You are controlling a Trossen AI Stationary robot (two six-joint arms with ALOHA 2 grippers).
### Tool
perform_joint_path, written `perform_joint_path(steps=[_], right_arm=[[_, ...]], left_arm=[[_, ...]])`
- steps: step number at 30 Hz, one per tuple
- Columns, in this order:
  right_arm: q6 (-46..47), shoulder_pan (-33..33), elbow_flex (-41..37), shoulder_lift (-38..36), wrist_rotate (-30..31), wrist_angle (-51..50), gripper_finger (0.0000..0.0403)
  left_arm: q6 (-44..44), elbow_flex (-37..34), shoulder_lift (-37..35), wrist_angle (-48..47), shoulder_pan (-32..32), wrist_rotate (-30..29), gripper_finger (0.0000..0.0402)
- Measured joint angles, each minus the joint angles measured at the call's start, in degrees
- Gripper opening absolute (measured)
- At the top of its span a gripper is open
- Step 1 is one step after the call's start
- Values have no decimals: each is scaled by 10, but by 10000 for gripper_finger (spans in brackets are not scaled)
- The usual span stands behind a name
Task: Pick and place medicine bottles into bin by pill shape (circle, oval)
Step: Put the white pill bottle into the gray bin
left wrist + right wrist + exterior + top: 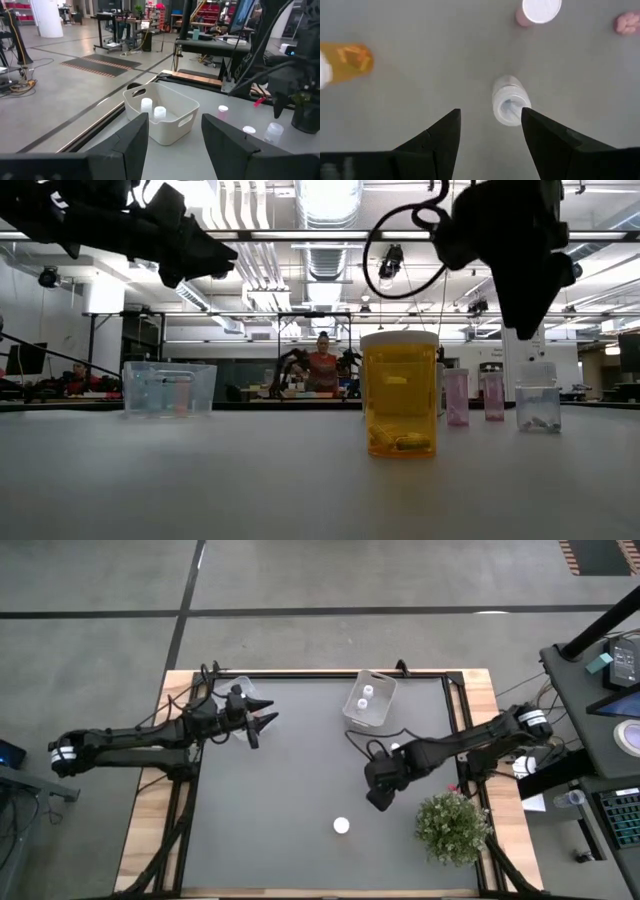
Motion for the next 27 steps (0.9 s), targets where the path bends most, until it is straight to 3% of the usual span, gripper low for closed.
perform_joint_path(steps=[27], right_arm=[[-6,2,0,66,17,-21,201]], left_arm=[[2,0,0,0,0,0,169]])
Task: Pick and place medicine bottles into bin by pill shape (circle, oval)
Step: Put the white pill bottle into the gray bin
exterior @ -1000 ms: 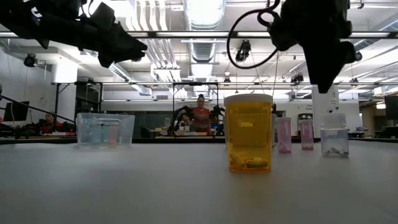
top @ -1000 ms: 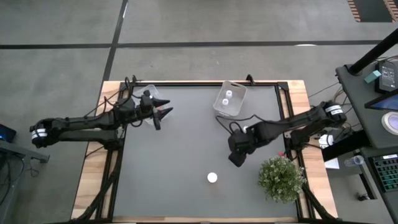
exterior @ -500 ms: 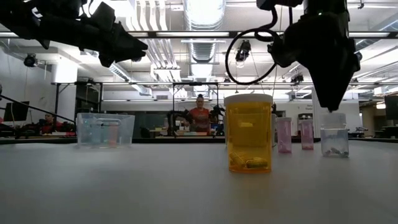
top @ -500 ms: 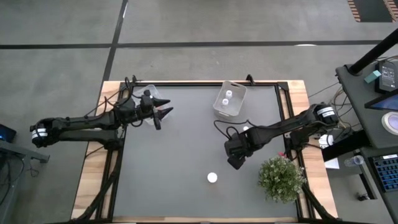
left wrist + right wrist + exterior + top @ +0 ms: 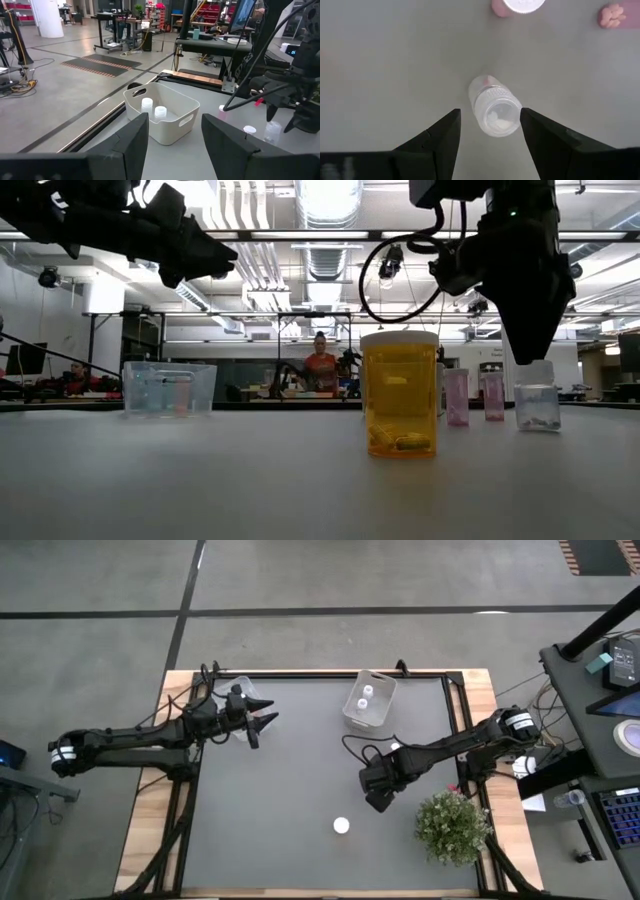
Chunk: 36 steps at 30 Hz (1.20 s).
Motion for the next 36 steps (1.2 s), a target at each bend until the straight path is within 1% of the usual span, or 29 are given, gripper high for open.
perform_joint_path(steps=[6,16,32,36], right_arm=[[3,0,0,-10,-2,4,201],[-2,0,10,-11,-2,-21,201],[-8,0,4,31,13,-16,200],[-9,0,4,32,13,-16,179]], left_arm=[[1,0,0,0,0,0,169],[12,0,0,0,0,0,169],[13,0,0,-1,0,-1,169],[13,0,0,-1,0,-1,169]])
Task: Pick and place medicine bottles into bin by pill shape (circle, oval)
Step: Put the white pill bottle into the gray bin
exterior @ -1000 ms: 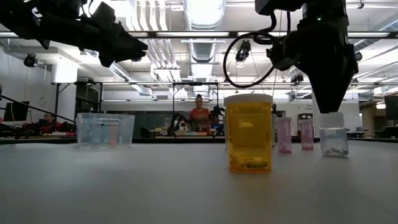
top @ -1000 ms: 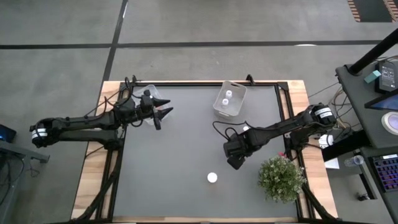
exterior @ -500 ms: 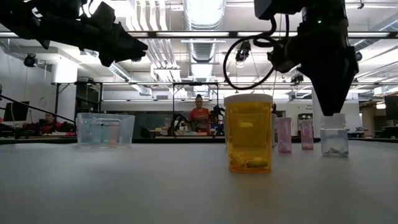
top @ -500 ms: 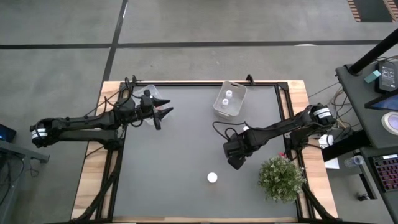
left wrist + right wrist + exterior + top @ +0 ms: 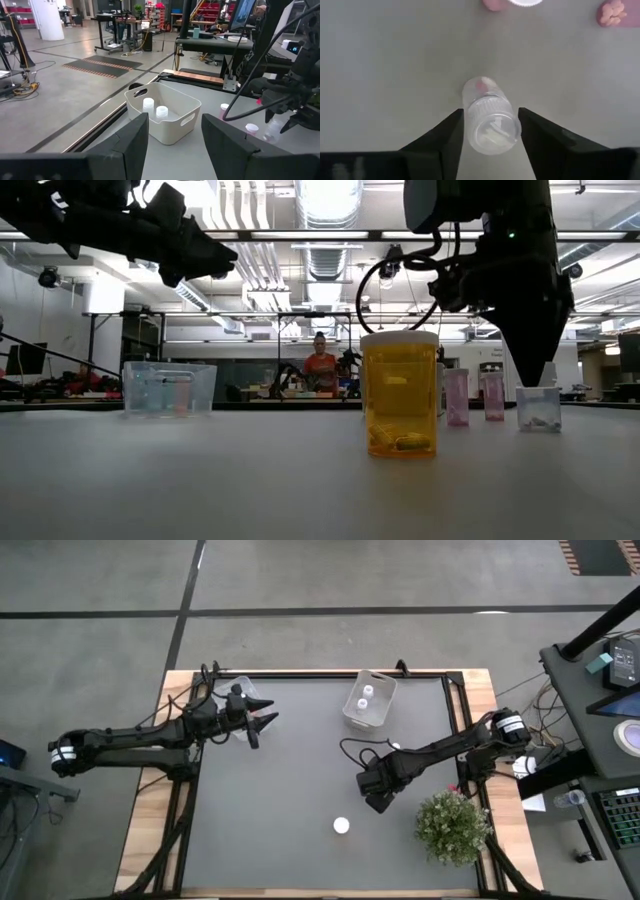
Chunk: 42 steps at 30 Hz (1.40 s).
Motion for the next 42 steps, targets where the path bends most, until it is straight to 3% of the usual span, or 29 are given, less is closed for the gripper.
perform_joint_path(steps=[6,13,22,30,42], right_arm=[[0,0,3,-3,0,-2,131],[-14,0,40,-5,-17,-43,151],[-109,-42,183,-6,15,-147,140],[-260,-149,263,-6,16,-160,142],[-445,-397,269,9,17,-131,143]], left_arm=[[1,0,0,0,0,0,169],[1,0,0,0,0,0,169],[1,0,0,0,0,0,169],[1,0,0,-3,0,0,169],[3,0,0,-5,0,0,169]])
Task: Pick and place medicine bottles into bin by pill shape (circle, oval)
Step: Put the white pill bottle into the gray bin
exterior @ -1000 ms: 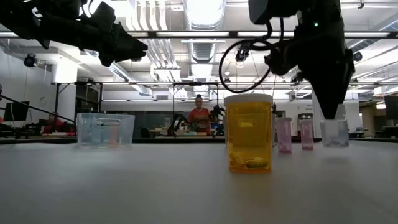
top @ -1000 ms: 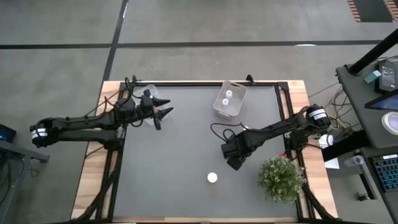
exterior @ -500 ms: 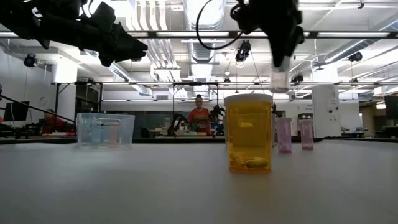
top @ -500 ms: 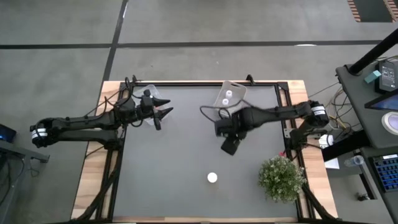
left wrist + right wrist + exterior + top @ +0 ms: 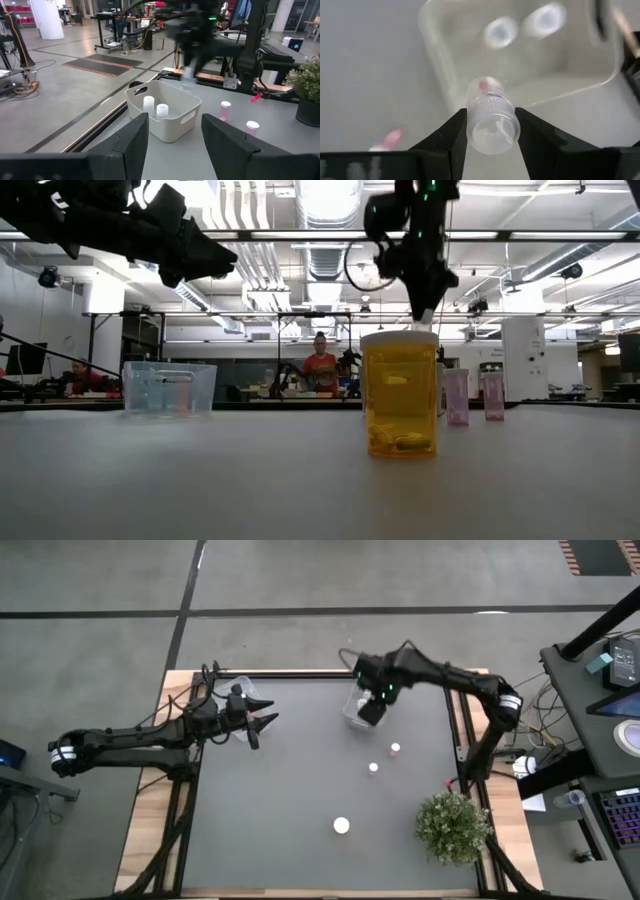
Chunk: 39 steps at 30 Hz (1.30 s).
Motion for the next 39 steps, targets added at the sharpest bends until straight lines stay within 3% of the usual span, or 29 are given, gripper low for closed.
perform_joint_path(steps=[5,11,19,26,39], right_arm=[[-43,-81,0,30,0,48,143],[-84,-132,0,82,0,55,143],[-109,-135,0,131,12,72,144],[-109,-135,0,133,44,86,144],[-108,-134,-17,134,44,90,144]], left_arm=[[12,0,0,0,0,0,169],[12,0,0,0,0,0,169],[13,0,0,0,0,0,169],[12,0,0,0,0,0,169],[13,0,0,0,0,0,169]])
